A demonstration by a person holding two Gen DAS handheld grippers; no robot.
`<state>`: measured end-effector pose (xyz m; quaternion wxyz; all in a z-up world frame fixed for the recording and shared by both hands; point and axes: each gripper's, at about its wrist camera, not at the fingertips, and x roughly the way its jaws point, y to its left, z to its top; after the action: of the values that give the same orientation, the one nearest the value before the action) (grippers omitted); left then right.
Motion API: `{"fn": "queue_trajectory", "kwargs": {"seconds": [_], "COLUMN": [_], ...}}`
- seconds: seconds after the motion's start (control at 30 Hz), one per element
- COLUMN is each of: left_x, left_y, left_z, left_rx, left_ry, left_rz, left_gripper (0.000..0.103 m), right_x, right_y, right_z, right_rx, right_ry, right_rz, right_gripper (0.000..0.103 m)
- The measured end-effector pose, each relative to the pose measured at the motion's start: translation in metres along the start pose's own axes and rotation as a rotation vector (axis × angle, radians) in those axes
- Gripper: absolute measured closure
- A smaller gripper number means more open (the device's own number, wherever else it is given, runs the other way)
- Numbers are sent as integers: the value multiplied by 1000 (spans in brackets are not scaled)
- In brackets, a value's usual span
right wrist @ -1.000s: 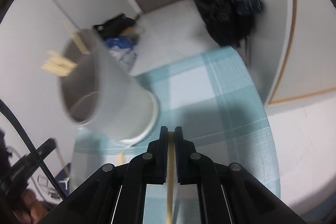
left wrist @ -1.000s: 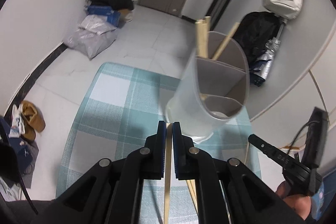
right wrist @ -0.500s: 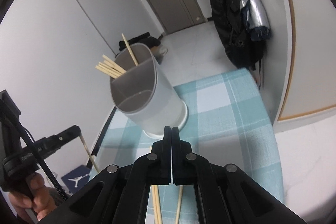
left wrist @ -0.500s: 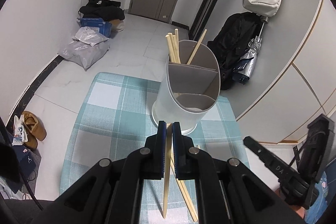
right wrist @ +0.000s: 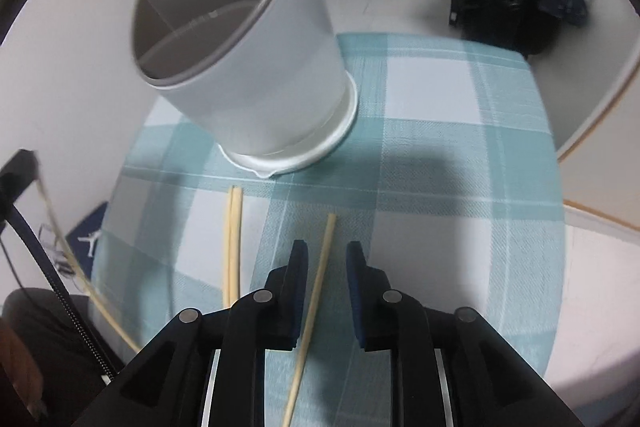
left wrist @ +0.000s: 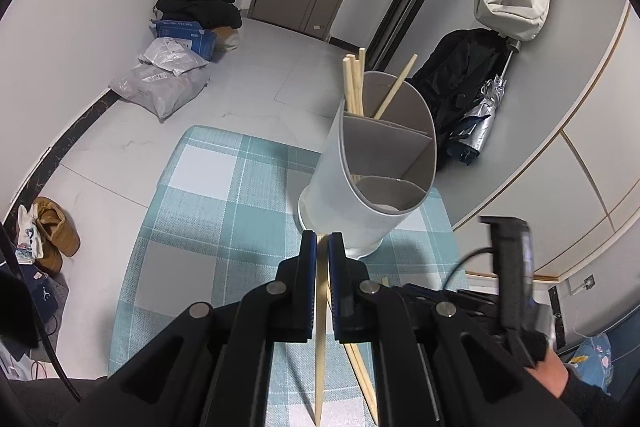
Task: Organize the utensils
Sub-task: 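Raise both held chopsticks toward the white utensil holder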
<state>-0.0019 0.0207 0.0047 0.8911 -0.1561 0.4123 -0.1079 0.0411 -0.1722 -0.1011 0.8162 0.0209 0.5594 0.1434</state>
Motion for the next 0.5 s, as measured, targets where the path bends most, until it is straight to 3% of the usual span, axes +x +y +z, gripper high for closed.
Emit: {"fn": "queue_trajectory", "kwargs": {"seconds": [0.1, 0.27, 0.3, 0.33, 0.5], "left_x": [2, 7, 8, 9, 10], "left_y": [6, 16, 17, 18, 17], "left_z": [4, 13, 13, 15, 16], "left_rx": [-18, -58, -64, -72, -67], "left_ry": [10, 33, 36, 42, 44], "left_rz": [-5, -8, -11, -19, -20], "left_gripper": [100, 100, 100, 100, 100], "right_x": [15, 19, 19, 19, 11], "right_y": [4, 20, 24, 26, 22], "right_z": [8, 7, 4, 2, -9], "right_rx": [-29, -112, -128, -141, -114], "right_ry": [37, 10, 2, -7, -78], "right_rz": [-55, -129, -137, -146, -103], "right_gripper": [77, 76, 82, 97, 99]}}
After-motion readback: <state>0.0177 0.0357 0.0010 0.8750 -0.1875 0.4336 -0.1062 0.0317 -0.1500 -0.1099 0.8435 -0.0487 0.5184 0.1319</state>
